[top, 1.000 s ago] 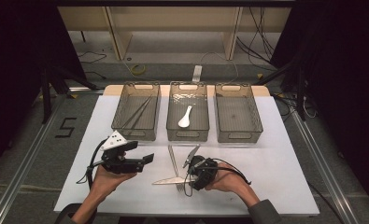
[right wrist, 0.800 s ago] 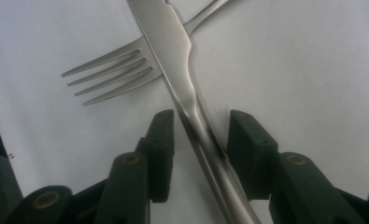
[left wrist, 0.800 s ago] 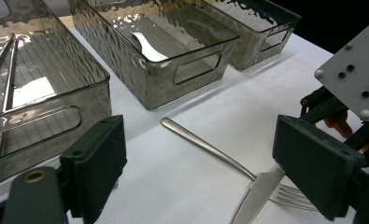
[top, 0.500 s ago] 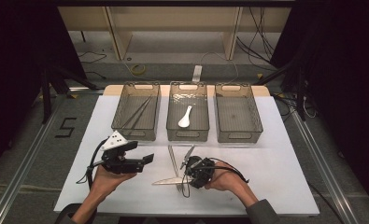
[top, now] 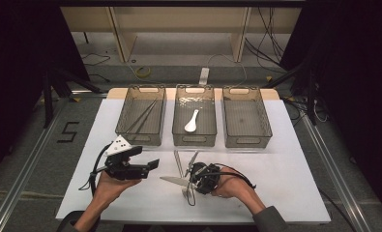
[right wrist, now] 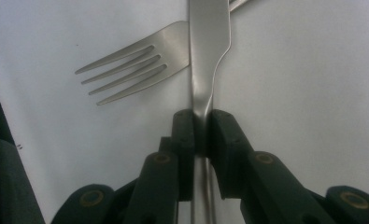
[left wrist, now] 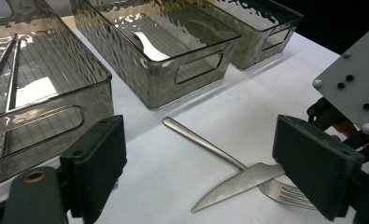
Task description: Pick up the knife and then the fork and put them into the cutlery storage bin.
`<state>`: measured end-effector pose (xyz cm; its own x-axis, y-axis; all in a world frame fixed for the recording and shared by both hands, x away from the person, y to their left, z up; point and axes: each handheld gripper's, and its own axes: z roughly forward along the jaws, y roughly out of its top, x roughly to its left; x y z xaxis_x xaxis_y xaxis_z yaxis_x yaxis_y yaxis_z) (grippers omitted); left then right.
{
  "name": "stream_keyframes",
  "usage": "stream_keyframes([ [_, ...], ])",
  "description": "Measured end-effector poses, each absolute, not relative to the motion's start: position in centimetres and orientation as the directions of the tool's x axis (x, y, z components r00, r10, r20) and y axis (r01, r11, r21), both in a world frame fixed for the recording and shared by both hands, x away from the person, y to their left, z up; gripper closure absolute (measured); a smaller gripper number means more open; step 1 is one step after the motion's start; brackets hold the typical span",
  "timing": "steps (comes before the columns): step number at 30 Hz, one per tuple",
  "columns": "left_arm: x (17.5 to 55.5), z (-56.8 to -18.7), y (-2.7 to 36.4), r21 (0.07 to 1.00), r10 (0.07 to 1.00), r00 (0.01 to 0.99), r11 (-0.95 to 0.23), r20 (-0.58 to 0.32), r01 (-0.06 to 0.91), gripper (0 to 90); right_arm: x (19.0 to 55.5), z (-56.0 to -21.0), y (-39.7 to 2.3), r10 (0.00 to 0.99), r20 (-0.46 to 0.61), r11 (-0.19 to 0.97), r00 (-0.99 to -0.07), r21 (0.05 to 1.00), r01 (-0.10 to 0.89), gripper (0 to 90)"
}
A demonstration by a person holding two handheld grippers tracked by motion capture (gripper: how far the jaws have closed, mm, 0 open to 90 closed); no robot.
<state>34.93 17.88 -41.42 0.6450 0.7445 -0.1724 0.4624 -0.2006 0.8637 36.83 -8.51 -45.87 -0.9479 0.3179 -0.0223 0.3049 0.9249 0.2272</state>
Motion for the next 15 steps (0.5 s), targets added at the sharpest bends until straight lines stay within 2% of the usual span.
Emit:
stream_keyframes([
  [10, 35.01, -41.39, 18.07, 0.864, 0.749, 0.639, -0.193, -0.176, 0.464, 17.0, 37.24, -45.72, -8.80, 0.335, 0.008, 0.912, -0.942, 0.248, 0.327, 80.8],
  [15, 35.04, -41.34, 18.23, 0.866, 0.753, 0.634, -0.186, -0.178, 0.464, 17.0, 37.64, -45.38, -9.24, 0.355, 0.011, 0.890, -0.935, 0.303, 0.342, 80.8],
])
